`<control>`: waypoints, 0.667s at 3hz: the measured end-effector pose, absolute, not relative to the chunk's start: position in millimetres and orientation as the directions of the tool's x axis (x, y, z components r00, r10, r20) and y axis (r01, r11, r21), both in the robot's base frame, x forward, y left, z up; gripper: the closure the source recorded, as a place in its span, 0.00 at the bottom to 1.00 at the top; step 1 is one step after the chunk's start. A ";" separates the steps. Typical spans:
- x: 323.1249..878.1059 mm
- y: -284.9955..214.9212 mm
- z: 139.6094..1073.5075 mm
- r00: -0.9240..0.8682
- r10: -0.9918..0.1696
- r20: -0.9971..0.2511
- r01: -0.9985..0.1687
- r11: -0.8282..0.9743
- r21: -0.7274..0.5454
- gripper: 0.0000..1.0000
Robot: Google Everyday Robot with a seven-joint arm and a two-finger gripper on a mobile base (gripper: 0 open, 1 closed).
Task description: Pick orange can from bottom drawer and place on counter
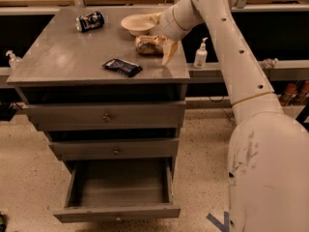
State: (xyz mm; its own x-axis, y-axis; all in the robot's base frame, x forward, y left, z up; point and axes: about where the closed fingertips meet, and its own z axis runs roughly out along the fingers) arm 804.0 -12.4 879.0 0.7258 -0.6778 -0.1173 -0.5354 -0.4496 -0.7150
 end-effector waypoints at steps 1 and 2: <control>796.6 -34.8 896.0 0.717 -0.677 -0.167 -0.545 -0.394 -0.740 0.16; 783.1 -72.5 931.4 0.684 -0.697 -0.215 -0.551 -0.301 -0.778 0.00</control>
Offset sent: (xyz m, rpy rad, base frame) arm -0.0405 -0.1104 0.0928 0.2294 -0.0374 -0.1321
